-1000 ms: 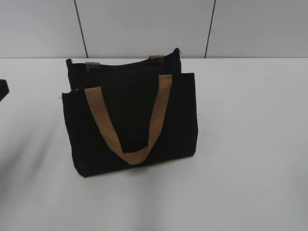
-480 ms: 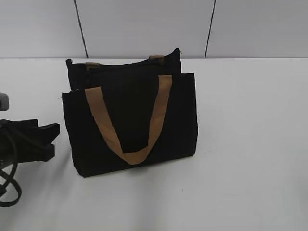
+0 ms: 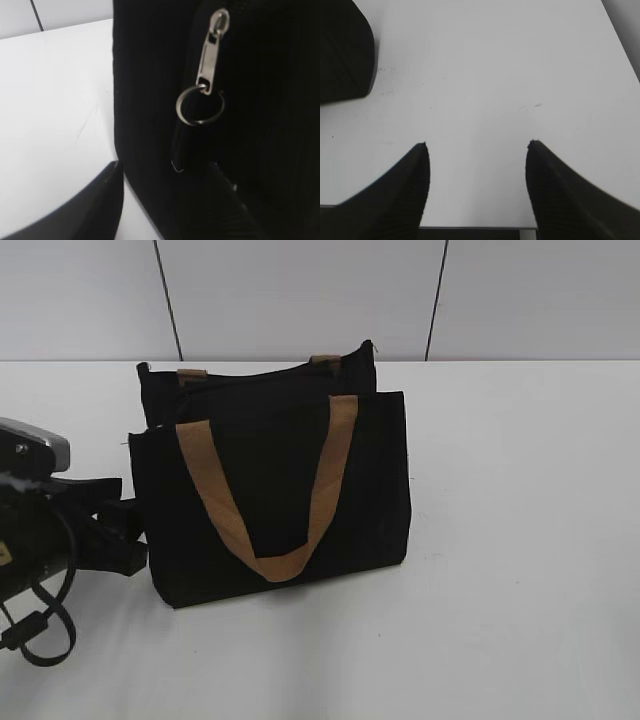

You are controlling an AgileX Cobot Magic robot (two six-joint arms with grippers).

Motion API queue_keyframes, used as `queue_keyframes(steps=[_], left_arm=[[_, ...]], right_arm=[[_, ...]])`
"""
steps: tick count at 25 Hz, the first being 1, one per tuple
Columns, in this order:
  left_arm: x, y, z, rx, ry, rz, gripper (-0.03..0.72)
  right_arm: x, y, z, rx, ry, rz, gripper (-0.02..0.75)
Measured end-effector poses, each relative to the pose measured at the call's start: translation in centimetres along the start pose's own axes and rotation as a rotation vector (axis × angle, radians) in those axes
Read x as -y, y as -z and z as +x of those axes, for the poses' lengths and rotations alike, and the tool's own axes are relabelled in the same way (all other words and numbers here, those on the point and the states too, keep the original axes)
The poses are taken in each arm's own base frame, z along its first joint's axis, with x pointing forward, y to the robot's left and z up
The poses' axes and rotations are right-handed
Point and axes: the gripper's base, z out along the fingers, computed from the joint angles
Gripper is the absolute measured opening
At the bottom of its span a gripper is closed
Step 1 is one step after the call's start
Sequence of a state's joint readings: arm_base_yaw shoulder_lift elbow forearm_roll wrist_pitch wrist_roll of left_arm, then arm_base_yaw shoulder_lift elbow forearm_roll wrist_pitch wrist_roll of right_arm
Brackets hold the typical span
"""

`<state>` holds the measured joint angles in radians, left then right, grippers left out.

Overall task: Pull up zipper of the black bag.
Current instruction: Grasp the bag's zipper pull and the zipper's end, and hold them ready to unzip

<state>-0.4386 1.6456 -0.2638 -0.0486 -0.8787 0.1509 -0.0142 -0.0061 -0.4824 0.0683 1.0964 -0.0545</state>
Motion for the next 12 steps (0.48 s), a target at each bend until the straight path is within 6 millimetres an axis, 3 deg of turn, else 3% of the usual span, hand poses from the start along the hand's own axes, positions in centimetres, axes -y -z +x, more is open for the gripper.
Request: queue_keyframes(steps=[12], left_arm=[[0.6,-2.4,1.1,0.013,-0.03,0.076,0.365]], right_arm=[[0.0,0.0,0.0,0.001,0.0,0.0,0.471]])
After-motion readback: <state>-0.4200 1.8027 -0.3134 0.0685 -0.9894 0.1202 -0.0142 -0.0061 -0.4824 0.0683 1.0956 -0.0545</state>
